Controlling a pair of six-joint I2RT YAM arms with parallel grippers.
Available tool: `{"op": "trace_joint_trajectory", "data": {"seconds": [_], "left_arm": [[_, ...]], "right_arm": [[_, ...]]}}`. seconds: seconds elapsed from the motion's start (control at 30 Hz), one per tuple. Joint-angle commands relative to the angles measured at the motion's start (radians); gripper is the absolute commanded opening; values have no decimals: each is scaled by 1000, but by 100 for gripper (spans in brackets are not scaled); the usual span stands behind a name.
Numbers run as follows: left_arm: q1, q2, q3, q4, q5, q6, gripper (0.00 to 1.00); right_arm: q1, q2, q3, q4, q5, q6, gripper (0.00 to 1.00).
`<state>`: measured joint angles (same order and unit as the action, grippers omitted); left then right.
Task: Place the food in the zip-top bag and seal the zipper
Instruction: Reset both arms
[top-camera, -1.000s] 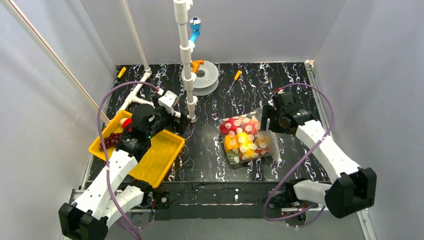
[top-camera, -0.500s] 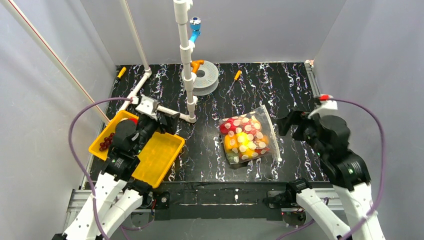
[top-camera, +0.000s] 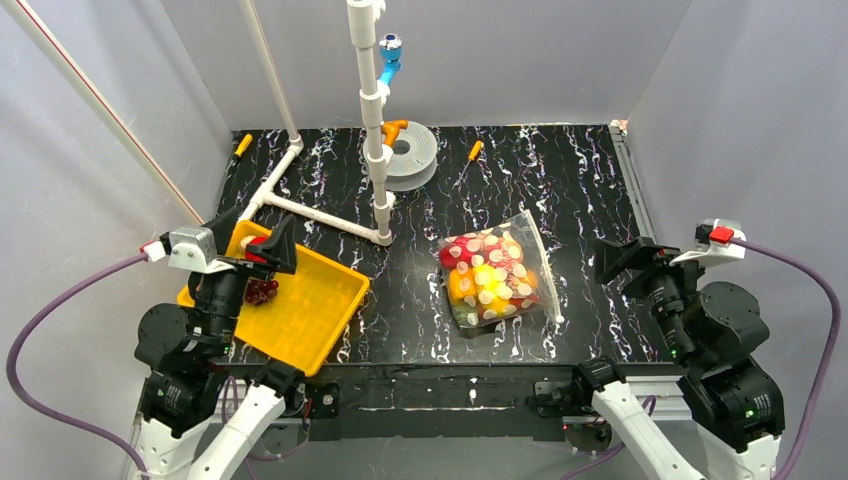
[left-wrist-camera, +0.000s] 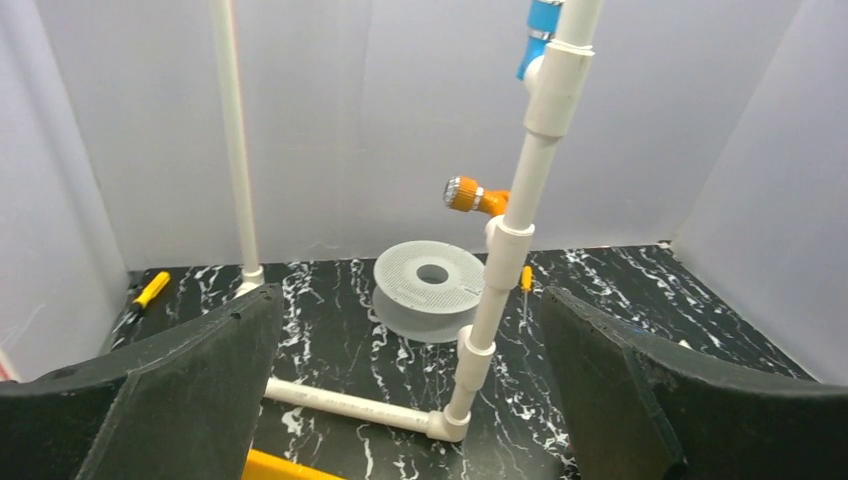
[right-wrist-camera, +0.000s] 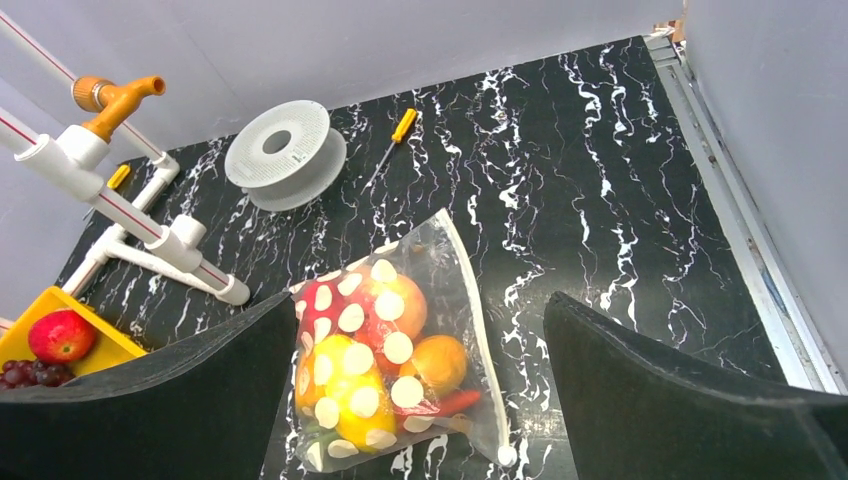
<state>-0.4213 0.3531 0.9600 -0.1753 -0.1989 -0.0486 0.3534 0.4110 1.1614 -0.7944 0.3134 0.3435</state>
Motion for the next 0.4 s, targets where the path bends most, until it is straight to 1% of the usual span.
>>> {"op": "trace_joint_trajectory", "data": {"seconds": [0.0,0.17,0.37], "left_arm": [[-3,-8,28,-53,-100,31,99],[-4,-33,11,-70,-105,18,99],[-3,-37,-6,-55,-108,14,100]], "right_arm": [[-1,13,53,-15,32,-24,98],[0,17,63,-12,16,-19,98],[0,28,70,-45,61,-6,98]]}}
